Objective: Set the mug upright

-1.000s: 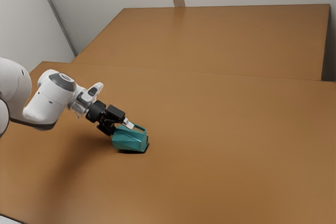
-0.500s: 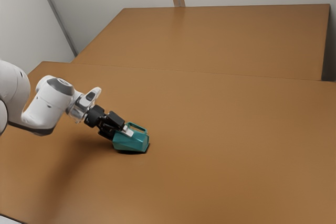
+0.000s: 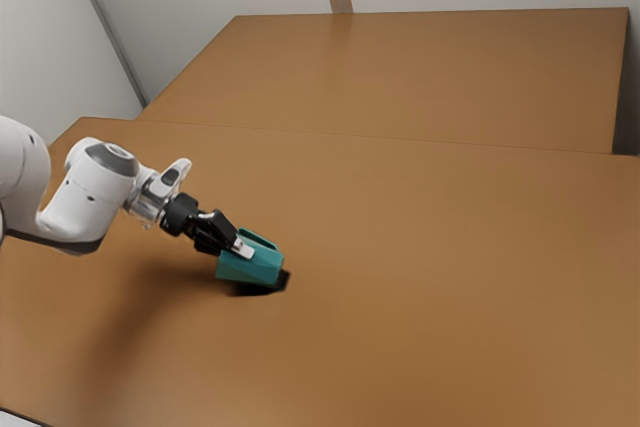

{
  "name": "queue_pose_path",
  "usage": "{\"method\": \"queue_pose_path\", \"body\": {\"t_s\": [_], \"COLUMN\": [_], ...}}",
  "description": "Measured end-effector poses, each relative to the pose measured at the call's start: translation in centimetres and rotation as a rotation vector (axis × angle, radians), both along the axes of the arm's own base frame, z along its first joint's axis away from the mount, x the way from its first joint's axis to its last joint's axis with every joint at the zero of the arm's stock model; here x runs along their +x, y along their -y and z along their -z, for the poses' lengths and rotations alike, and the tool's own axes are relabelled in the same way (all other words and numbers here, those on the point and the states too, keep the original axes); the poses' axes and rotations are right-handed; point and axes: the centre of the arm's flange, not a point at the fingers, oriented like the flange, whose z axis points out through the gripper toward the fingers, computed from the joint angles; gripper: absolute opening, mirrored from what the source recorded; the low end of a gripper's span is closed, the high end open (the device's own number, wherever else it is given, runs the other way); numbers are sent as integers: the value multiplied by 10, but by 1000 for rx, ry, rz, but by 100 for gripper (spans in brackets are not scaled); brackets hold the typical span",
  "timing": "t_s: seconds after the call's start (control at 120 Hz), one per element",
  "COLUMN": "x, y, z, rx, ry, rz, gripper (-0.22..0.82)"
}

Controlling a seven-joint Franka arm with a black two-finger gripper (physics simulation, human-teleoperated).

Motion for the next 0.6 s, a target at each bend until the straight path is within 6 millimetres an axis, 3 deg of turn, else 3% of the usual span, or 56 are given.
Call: {"method": "queue_pose_path", "body": {"t_s": [0.275,0.392,0.6], "x": [-6,-7,1], "y": [11,25,43], "z": [-90,-110,-126], "rx": [148,309,560], "ry": [134,153,166], "rz": [136,243,360], "gripper": [-16,-17,-18]}}
